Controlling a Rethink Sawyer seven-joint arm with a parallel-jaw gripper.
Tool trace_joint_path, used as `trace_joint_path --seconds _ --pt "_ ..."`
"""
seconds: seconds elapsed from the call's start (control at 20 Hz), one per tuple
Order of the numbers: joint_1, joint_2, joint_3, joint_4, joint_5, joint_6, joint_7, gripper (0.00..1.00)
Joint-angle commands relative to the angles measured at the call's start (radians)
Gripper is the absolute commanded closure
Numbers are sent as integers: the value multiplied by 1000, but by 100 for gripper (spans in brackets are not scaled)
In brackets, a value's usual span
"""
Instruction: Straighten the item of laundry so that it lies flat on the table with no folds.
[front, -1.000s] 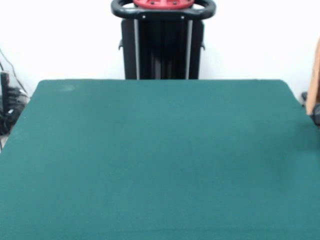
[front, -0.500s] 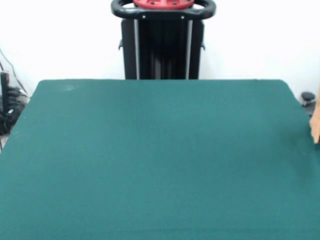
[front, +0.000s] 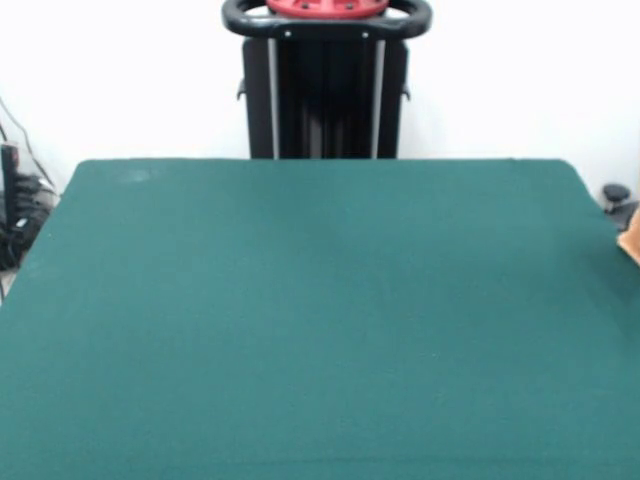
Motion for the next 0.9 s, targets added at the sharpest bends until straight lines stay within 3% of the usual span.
trace_joint_path --seconds 0.05,0.4,0.9 --pt "77 20 -11 61 -31 170 371 100" --pt "111 -4 -56 32 -59 246 412 100" --pt "169 41 -53 28 -33 195 489 100"
